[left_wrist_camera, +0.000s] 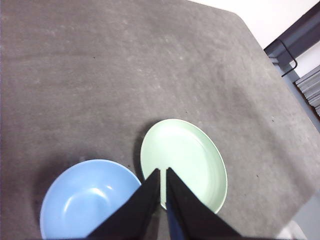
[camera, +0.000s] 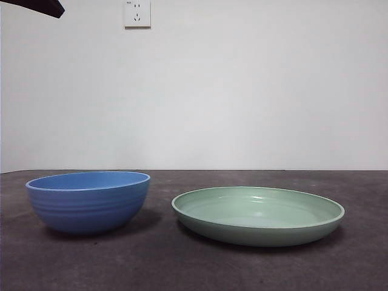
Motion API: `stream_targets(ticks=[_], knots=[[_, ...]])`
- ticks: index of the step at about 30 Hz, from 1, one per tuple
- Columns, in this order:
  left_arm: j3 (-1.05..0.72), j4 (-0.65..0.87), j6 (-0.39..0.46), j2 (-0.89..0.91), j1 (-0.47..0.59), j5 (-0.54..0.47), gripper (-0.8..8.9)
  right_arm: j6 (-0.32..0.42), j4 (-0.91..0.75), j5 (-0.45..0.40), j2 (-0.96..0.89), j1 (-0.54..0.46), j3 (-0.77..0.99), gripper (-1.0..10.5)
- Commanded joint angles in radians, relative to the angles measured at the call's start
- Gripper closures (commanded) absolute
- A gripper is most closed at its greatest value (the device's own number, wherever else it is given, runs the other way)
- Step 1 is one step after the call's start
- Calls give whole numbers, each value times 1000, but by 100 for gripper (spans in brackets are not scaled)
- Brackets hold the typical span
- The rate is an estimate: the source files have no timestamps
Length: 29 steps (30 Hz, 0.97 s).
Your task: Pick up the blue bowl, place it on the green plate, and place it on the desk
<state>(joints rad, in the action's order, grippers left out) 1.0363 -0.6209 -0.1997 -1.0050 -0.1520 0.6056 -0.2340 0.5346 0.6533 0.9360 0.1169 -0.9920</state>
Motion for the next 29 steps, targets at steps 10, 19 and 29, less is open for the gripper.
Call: stream_targets(ticks=[10,19,29], knots=[[25,-14,31,-8,-50,5,350,56,14,29,10,39,-18,747],[25,-7,31,-8,-53,5,148,55,21,28,10,39,-18,391],[25,-20,21,-14,-49,-34,158,55,16,27,10,39,-18,391]])
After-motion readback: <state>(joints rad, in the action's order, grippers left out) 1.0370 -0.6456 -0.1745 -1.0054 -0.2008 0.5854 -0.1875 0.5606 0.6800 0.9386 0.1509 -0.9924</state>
